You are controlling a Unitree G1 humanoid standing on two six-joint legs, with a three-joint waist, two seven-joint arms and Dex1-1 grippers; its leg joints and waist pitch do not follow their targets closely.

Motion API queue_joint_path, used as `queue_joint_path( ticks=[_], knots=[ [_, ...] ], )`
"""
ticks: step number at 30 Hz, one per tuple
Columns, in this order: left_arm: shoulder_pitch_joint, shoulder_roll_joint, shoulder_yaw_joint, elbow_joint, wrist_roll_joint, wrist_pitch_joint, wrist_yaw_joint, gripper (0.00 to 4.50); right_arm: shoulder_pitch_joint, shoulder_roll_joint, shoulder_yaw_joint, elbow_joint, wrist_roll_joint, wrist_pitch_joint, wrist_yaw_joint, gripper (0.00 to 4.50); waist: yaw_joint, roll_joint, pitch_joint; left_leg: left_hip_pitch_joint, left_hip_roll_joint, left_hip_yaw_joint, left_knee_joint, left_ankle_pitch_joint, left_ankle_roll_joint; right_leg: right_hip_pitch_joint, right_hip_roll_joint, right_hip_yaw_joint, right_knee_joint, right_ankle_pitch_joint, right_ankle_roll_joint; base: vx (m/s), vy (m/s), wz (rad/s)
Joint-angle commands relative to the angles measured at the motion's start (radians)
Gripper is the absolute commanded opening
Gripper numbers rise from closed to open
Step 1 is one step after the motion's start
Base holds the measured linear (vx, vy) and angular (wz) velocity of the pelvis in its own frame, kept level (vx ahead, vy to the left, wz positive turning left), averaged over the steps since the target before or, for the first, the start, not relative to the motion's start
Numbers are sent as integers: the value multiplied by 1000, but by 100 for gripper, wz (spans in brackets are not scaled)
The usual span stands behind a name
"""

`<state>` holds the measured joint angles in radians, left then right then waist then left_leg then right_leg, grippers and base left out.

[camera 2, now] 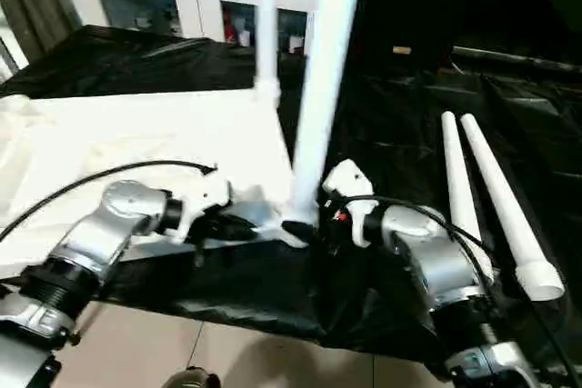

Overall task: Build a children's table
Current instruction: Insert table leg to table base, then rotate leg to tighten

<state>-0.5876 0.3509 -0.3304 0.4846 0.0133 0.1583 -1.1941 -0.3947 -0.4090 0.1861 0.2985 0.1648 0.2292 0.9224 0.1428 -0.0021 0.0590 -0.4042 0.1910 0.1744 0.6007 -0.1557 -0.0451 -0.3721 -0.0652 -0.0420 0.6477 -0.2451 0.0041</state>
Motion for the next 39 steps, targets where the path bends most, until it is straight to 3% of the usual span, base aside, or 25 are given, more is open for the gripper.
queue_joint_path(
  ticks=[1, 15, 19, 23, 24, 25, 27, 31, 36, 39],
  knots=[
    [-15, -15, 3, -47, -26, -22, -19, 0, -15, 0, -3, 13, 10, -7, 11, 431, -7, -9, -75, 33, 44, -11, -65, -137, 39, 33, -81, 39, -70, 45, -241, 0, 0, 0],
    [-4, -4, 3, -49, -26, -12, -14, 0, -7, 22, -9, 50, 15, -25, 24, 312, -7, -9, -75, 32, 43, -10, -64, -127, 48, 31, -80, 38, -69, 54, -246, 0, 0, 0],
    [-2, -22, 19, -36, -34, 15, 18, 0, -4, 76, -56, 93, 33, -11, -61, 283, -10, -7, -74, 33, 44, -11, -67, -143, 36, 29, -80, 37, -71, 28, -248, 0, 0, 0],
    [-26, -66, 37, 36, -4, 44, 137, 0, -10, 147, -100, 160, 29, 0, -208, 276, -18, -4, -73, 35, 43, -10, -71, -157, 16, 26, -79, 38, -74, 12, -246, 0, 0, 0],
    [-50, -112, 48, 103, 23, 62, 244, 0, -12, 214, -127, 208, 20, 13, -339, 276, -19, -4, -71, 36, 44, -12, -73, -166, 9, 27, -80, 38, -76, 0, -246, 0, 0, 0],
    [-64, -141, 54, 132, 30, 83, 298, 0, -15, 247, -129, 227, 7, 8, -402, 276, -26, -3, -68, 42, 42, -11, -78, -218, -20, 21, -82, 38, -84, -76, -245, 0, 0, 0],
    [-80, -175, 59, 166, 41, 105, 362, 0, -25, 284, -130, 255, -18, -5, -488, 276, -30, -4, -67, 42, 43, -15, -83, -243, -39, 24, -85, 39, -89, -125, -228, 0, 0, 0],
    [-100, -245, 51, 200, 59, 134, 455, 0, -69, 369, -139, 328, -44, -15, -639, 276, -39, -6, -64, 43, 39, -16, -89, -285, -43, 26, -87, 41, -100, -192, -197, 0, 0, 0],
    [-104, -260, 35, 210, 83, 102, 464, 0, -106, 412, -141, 368, -49, -67, -633, 276, -42, -10, -63, 47, 40, -17, -91, -319, -40, 21, -89, 43, -110, -241, -167, 0, 0, 0],
    [-104, -244, 39, 207, 81, 85, 448, 0, -111, 407, -151, 358, -35, -84, -600, 345, -41, -13, -64, 43, 40, -17, -93, -305, -27, 22, -88, 43, -108, -217, -164, 0, 0, 0]
  ],
)
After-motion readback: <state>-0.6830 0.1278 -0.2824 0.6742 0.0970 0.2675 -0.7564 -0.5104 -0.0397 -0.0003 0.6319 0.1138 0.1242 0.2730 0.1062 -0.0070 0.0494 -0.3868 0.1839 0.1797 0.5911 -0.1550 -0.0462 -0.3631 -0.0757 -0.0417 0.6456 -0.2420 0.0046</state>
